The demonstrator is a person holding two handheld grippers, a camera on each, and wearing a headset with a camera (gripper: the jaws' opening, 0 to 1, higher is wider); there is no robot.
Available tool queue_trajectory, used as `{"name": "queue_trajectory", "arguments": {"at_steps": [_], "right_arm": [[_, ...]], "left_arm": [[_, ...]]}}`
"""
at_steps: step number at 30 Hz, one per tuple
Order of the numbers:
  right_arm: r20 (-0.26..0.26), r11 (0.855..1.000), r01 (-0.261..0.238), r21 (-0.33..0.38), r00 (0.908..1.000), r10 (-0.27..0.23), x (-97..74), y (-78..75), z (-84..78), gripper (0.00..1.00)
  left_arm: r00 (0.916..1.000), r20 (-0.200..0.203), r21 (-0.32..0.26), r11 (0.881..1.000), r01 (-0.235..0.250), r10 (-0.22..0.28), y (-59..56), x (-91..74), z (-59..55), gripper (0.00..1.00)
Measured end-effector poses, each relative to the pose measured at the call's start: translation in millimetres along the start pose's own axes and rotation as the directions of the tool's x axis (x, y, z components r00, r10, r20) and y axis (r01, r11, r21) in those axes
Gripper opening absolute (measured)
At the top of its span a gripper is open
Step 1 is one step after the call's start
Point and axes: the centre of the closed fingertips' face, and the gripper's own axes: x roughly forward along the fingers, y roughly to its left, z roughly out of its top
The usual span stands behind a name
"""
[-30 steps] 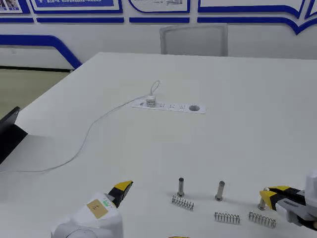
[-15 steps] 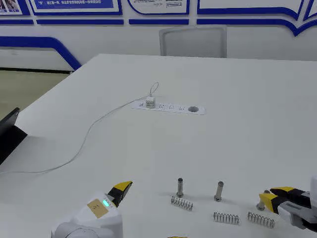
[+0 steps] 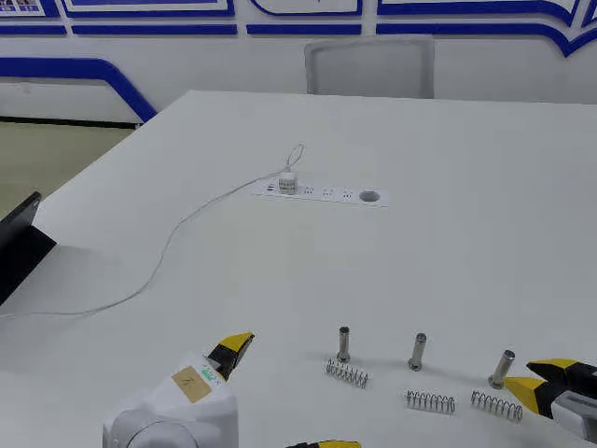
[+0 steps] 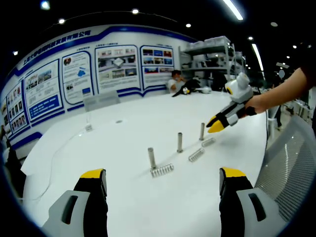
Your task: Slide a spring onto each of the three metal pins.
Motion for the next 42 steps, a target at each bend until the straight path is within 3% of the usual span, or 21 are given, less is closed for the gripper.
{"name": "queue_trajectory", "arguments": {"at_steps": [6, 10, 14, 24, 30, 42], "right_arm": [[-0.044, 0.995, -0.075, -0.067, 0.9964, 0.072, 8.0, 17.9, -11.1, 0.24], [-0.095, 0.989, -0.101, -0.103, 0.9913, 0.092, 15.1, 14.6, -26.8, 0.24], [-0.111, 0.988, -0.122, -0.098, 0.9876, 0.111, 18.2, 12.7, -33.6, 0.24], [-0.091, 0.977, -0.165, -0.137, 0.9839, 0.154, 13.1, 16.1, -30.7, 0.2], [-0.097, 0.965, -0.181, -0.188, 0.9815, 0.165, 13.7, 16.6, -31.4, 0.17], [-0.11, 0.958, -0.203, -0.202, 0.9767, 0.184, 9.7, 19.6, -35.5, 0.11]], "left_arm": [[0.9999, -0.012, -0.001, 1.0, 0.003, -0.003, -0.6, 1.1, -3.1, 0.97], [0.9997, -0.022, 0.0, 1.0, 0.009, -0.009, -1.8, 1.9, -5.7, 0.97], [0.9991, -0.037, 0.006, 1.0, 0.018, -0.018, -3.7, 3.1, -9.0, 0.97], [0.9966, -0.075, 0.019, 0.999, 0.037, -0.036, -7.8, 4.7, -17.1, 0.97], [0.9957, -0.085, 0.024, 0.999, 0.04, -0.038, -8.8, 4.3, -18.8, 0.97], [0.9949, -0.091, 0.035, 0.998, 0.045, -0.042, -10.7, 3.9, -19.6, 0.97]]}}
